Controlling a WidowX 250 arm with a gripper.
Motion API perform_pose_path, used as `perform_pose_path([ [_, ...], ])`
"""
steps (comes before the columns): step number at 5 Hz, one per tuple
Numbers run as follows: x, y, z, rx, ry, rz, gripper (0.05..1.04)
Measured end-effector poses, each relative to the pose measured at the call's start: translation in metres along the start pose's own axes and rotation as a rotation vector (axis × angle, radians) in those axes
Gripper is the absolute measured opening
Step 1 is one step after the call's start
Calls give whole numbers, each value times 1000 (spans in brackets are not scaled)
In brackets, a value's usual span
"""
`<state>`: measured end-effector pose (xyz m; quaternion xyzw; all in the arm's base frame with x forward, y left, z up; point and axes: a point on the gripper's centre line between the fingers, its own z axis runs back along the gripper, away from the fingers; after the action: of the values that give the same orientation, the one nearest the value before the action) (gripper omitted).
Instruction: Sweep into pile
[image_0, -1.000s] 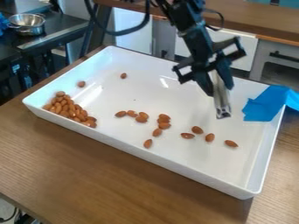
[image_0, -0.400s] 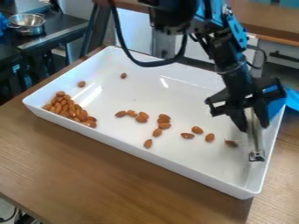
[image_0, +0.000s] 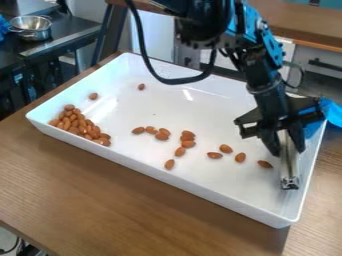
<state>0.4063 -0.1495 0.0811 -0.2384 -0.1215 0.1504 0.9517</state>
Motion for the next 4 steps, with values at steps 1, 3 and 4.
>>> perform_pose_path([
  [1,-2,9,-3,9,6,-25,362],
  [3,2,38,-2,34,-18,-4,362],
  [4,4,56,7,52,-2,-15,362],
])
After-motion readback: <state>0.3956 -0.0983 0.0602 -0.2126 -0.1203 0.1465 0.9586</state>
